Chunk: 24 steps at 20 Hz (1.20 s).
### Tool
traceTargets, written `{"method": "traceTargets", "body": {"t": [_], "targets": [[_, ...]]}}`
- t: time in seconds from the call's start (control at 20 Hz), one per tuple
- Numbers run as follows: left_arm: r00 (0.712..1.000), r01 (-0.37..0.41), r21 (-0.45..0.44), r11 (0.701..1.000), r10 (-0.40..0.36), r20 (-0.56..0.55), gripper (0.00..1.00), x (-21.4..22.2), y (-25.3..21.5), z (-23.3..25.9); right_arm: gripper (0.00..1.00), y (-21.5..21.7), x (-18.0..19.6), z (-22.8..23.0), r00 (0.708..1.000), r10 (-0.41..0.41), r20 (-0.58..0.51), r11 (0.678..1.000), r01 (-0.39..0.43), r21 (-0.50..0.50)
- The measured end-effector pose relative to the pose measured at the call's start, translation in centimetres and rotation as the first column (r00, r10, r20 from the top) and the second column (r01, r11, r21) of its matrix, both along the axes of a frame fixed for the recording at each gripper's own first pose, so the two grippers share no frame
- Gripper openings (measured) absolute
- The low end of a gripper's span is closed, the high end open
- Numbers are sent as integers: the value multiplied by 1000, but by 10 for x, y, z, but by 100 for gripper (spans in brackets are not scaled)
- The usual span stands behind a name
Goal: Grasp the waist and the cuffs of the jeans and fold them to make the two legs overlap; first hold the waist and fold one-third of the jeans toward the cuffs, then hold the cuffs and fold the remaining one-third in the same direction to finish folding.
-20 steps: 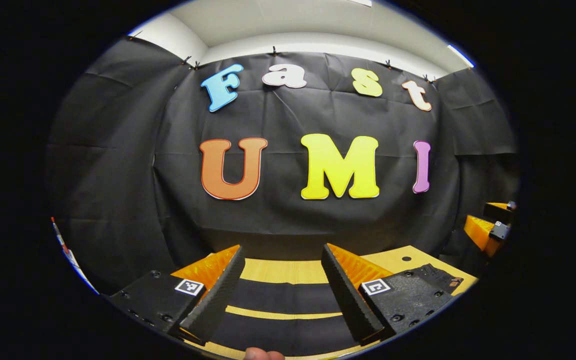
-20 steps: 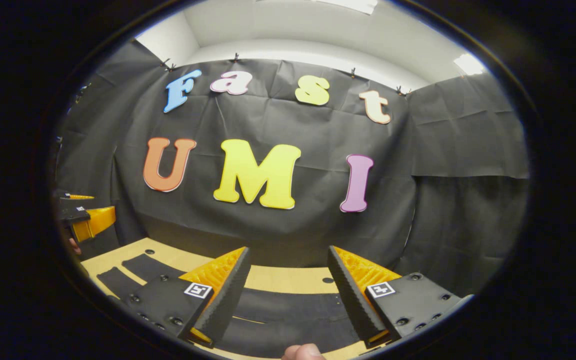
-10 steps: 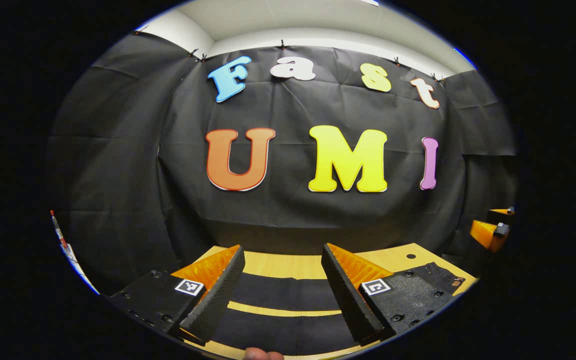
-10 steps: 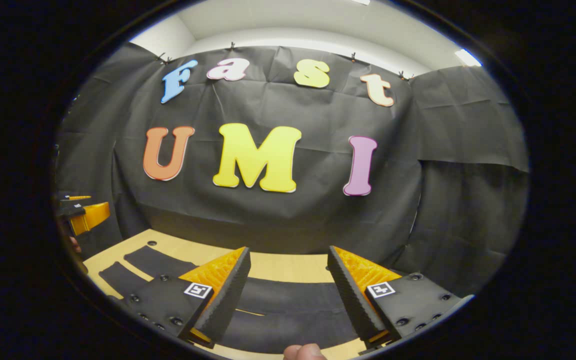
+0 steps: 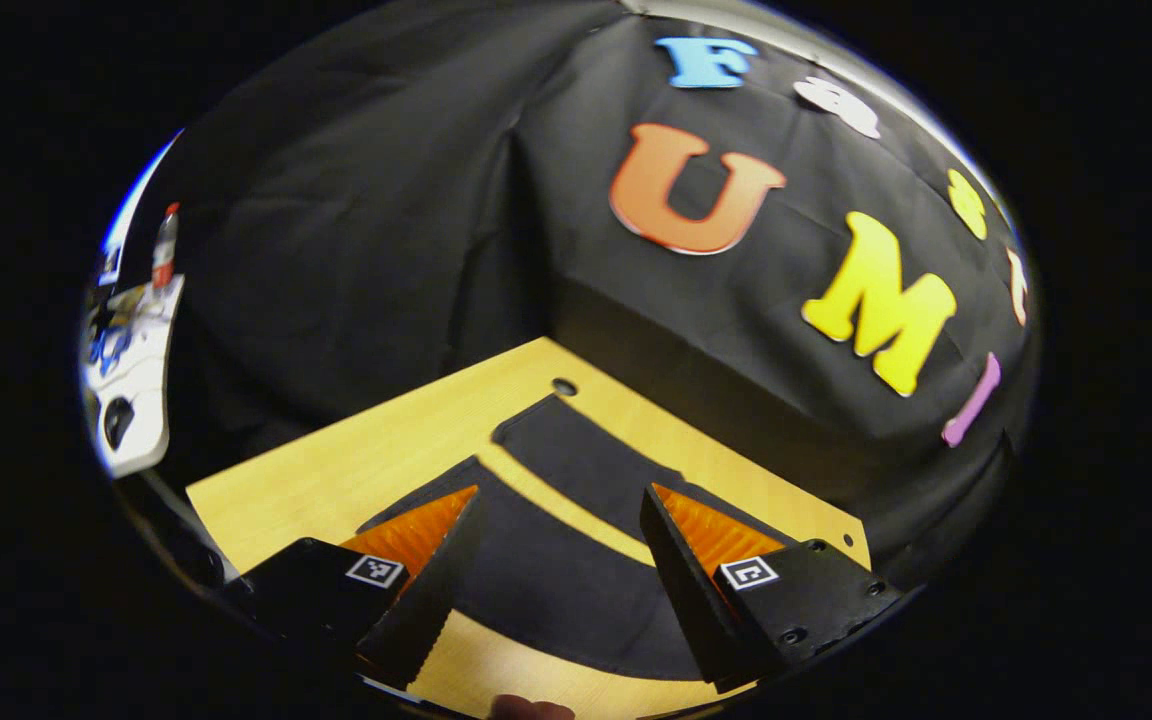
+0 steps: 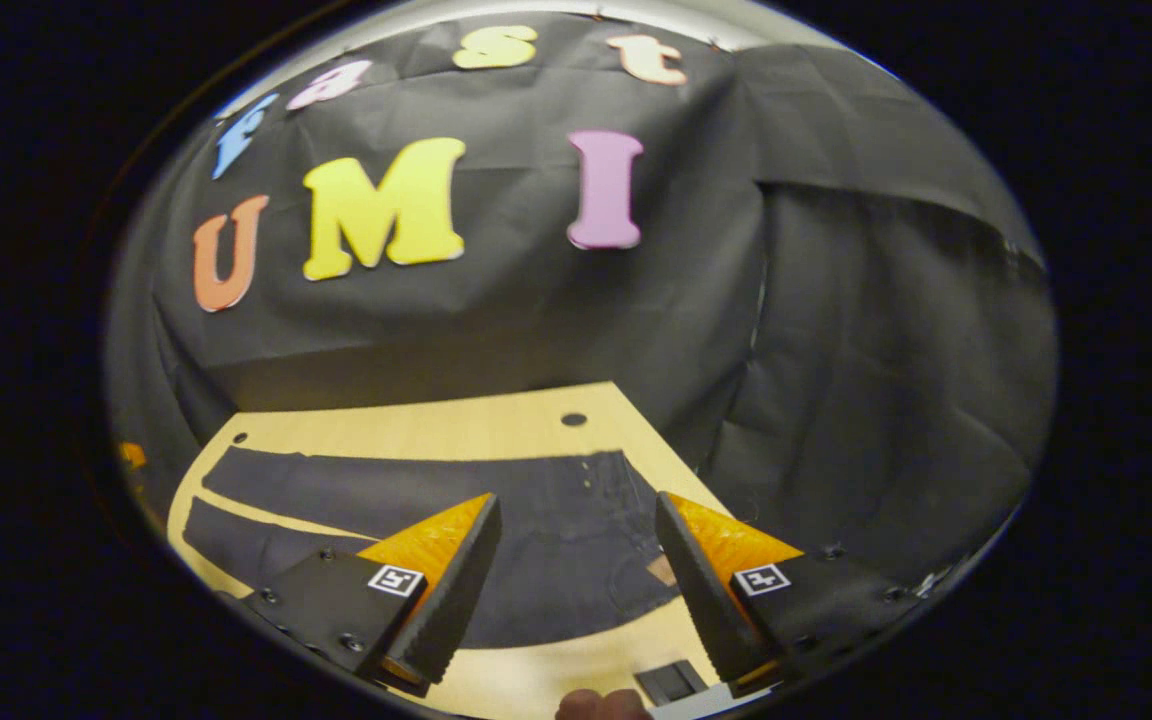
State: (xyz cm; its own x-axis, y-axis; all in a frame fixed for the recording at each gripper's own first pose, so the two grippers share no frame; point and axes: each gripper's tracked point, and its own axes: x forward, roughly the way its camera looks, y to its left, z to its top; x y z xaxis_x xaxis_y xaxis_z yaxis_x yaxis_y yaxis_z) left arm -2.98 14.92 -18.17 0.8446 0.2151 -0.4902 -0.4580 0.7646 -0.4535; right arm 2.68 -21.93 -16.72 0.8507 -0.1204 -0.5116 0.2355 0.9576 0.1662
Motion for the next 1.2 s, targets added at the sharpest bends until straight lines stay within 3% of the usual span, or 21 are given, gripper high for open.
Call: {"method": "traceTargets", "body": {"t": [0.15, 0.2, 0.3, 0.35, 0.45, 0.5, 0.6, 0.65, 0.75, 1.2], "targets": [[992, -100, -141, 985, 89, -87, 99, -16, 30, -39, 99, -32, -2, -51, 981, -130, -143, 971, 155, 181], [986, -145, -206, 968, 124, -111, 99, -20, 36, -51, 94, -39, 2, -70, 970, -160, -184, 951, 202, 236], [966, -248, -337, 908, 206, -156, 99, -31, 50, -72, 99, -52, 5, -100, 948, -196, -250, 912, 271, 308], [953, -298, -393, 870, 244, -182, 99, -34, 57, -83, 94, -58, 3, -113, 939, -200, -279, 901, 289, 325], [925, -378, -468, 799, 303, -231, 99, -41, 62, -102, 99, -63, 4, -136, 925, -195, -326, 893, 305, 330], [915, -402, -492, 772, 322, -243, 99, -41, 65, -108, 94, -62, 4, -145, 919, -189, -347, 889, 310, 338], [905, -426, -517, 743, 337, -261, 99, -43, 73, -117, 94, -60, 1, -150, 908, -177, -381, 883, 317, 345], [901, -433, -521, 735, 340, -268, 99, -44, 75, -121, 99, -60, -2, -156, 903, -172, -394, 882, 319, 345], [898, -439, -523, 731, 343, -276, 99, -45, 76, -123, 99, -58, -4, -165, 892, -170, -419, 881, 328, 341], [909, -407, -487, 773, 293, -295, 97, -24, 74, -125, 99, -71, 13, -207, 855, -198, -480, 879, 371, 298]]}}
